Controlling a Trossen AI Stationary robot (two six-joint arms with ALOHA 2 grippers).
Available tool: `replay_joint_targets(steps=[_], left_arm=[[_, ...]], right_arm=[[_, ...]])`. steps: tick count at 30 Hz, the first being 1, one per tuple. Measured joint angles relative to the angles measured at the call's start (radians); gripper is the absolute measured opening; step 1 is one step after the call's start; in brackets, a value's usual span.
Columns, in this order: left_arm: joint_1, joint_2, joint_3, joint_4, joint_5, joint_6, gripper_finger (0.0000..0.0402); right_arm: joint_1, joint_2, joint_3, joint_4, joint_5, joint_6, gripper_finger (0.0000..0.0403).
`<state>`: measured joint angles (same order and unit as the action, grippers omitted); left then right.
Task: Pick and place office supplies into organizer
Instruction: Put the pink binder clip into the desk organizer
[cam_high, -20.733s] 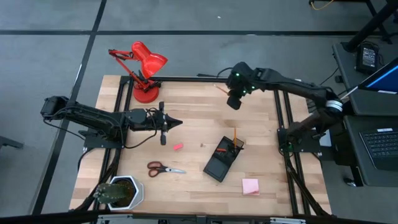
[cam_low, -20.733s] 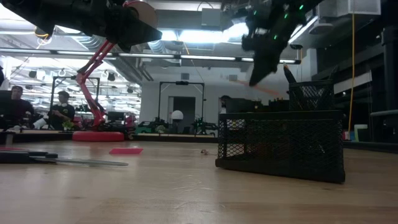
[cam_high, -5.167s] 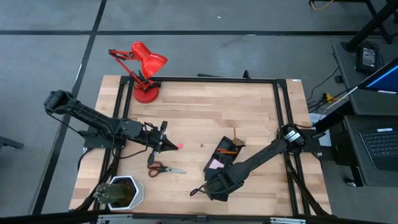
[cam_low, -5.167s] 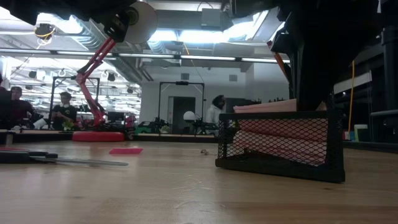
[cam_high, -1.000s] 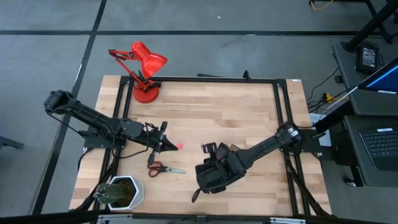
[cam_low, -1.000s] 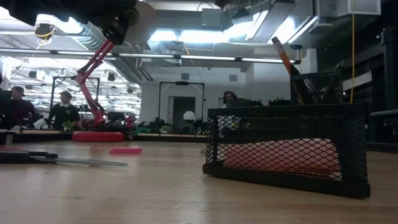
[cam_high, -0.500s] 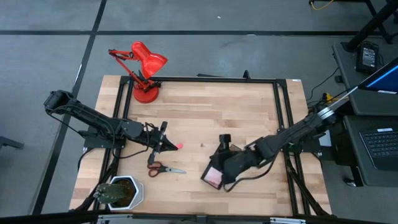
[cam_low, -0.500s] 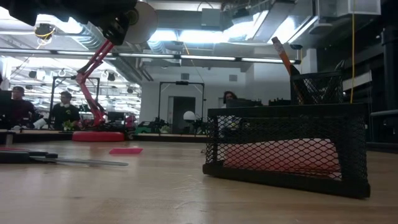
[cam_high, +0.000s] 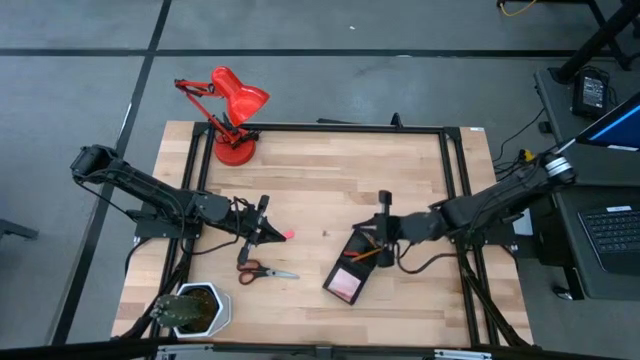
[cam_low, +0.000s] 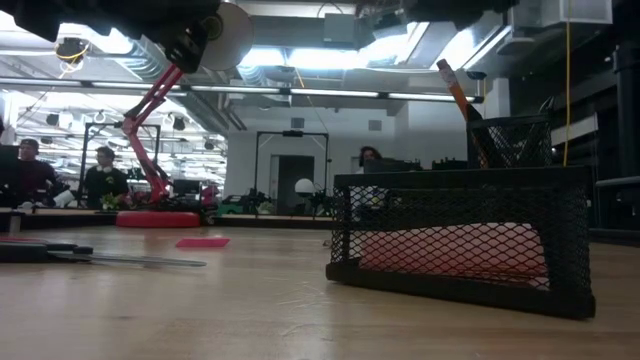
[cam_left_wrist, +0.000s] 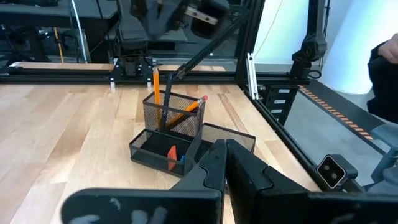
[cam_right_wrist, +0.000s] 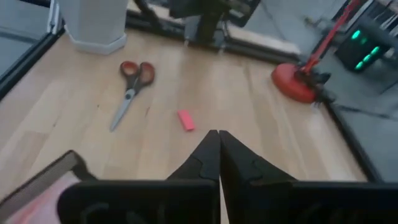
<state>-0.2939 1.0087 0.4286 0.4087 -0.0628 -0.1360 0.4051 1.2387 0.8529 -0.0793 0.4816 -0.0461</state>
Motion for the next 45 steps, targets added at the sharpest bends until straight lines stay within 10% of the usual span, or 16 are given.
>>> replay_joint_targets(steps=[13,25,45], left_arm=[[0.000,0.000,0.000,-0.002,0.000,0.000,0.0006],[0.000,0.000,0.000,-0.002,0.000,0.000,0.0006],[0.000,0.000,0.000,-0.002,0.000,0.000,0.0006]], right_arm=[[-0.128,-0.160,-0.186,0.190,-0.008,-0.197,0.0005],[-0.334,-0.176,-0.190,0.239,-0.267,-0.221,0.0005],[-0.357,-0.173,-0.160,0.240,-0.529,-0.221,0.0005]])
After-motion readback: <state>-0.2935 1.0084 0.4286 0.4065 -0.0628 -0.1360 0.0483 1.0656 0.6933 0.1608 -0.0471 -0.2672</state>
